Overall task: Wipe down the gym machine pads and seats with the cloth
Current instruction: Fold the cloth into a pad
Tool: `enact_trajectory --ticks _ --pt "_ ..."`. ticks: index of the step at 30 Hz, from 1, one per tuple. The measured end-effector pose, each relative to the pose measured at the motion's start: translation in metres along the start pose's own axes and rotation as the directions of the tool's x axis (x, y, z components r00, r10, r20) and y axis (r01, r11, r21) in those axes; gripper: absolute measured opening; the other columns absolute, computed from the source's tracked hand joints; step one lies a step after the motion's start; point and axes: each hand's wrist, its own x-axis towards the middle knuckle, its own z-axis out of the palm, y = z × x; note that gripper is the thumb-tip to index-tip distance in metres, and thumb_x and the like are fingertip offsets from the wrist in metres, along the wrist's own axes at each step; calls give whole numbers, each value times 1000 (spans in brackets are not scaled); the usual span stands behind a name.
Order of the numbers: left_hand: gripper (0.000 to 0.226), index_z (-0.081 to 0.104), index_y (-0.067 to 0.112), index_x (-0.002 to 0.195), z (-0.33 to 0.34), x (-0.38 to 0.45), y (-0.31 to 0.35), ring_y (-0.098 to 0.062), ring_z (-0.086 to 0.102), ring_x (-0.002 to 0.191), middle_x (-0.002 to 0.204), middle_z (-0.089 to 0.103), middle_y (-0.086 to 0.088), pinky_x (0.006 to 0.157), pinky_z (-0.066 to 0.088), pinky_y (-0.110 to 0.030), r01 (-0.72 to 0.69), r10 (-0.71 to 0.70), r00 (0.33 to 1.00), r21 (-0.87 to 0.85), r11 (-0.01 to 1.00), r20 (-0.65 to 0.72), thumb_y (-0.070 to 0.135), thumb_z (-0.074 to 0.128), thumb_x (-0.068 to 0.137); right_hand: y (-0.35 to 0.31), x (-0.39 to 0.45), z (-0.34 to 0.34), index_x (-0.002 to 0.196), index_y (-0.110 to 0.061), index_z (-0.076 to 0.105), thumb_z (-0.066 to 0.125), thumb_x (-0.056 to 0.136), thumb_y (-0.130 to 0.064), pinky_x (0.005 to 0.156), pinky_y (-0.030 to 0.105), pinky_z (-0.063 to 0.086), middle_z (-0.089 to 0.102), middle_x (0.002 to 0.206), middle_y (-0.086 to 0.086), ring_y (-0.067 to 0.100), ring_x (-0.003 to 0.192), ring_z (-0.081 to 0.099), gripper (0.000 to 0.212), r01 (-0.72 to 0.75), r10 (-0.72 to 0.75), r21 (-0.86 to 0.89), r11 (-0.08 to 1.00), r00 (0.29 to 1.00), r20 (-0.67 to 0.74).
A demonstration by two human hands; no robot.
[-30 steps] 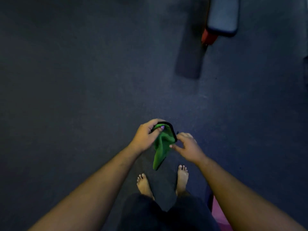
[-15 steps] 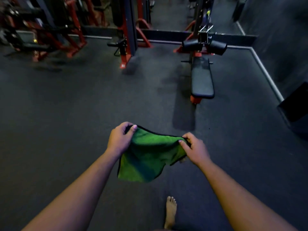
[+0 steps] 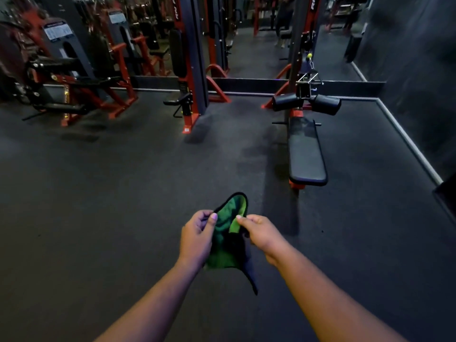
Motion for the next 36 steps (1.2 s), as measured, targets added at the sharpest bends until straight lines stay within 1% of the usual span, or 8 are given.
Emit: enact_trajectory --ticks 5,10,15,18,21,28,32,36 --pt "16 71 24 109 26 49 -2 -5 73 90 96 78 12 86 61 -36 -77 67 987 64 995 144 14 69 96 -34 57 6 73 -15 61 60 102 -19 46 19 39 56 58 -1 9 52 51 29 2 3 101 995 999 -52" --pt "56 63 36 123 24 135 -11 5 70 97 103 75 22 87 56 -22 -248 153 916 221 943 372 34 90 75 -61 122 -4 87 2 74 60 102 -29 68 31 50 75 83 18 18 71 65 37 38 -27 70 997 987 -158" --pt "38 70 33 116 25 235 -3 5 71 88 94 75 23 83 60 -33 -370 263 865 190 909 428 9 75 87 -89 185 -15 82 -10 76 57 104 -32 79 33 48 76 82 5 5 77 64 36 181 -237 -190 965 911 -337" --pt "30 74 29 107 32 290 6 -4 73 86 93 77 16 83 60 -38 -347 268 843 92 933 466 4 70 90 -100 216 -29 104 -30 73 59 99 -41 93 27 48 70 105 -10 3 102 64 18 309 -514 -475 824 760 -397" --pt "20 73 28 103 42 339 19 -13 73 79 89 77 10 74 60 -40 -347 266 793 49 936 548 11 69 95 -106 241 -50 132 -39 60 52 94 -58 106 31 37 53 131 -9 10 126 48 43 244 -599 -729 640 753 -274" --pt "6 63 26 95 77 439 50 -8 64 75 81 68 12 67 46 -32 -471 303 745 147 870 594 26 60 101 -131 316 -115 105 -30 72 42 92 -71 95 45 47 61 123 -7 19 122 53 52 95 -619 -967 235 782 -73" --pt "33 50 18 80 104 499 55 -25 61 81 81 60 1 70 46 -42 -658 346 712 409 632 611 41 50 103 -161 354 -149 87 -24 65 51 95 -64 74 35 50 62 86 -10 16 89 60 43 183 -714 -943 278 696 -76" --pt "21 54 30 81 131 557 65 -14 65 82 81 69 5 75 48 -36 -638 297 682 346 688 668 39 45 98 -182 392 -172 96 -32 58 59 89 -64 69 36 52 62 82 -13 10 80 62 33 208 -646 -849 486 739 -189"
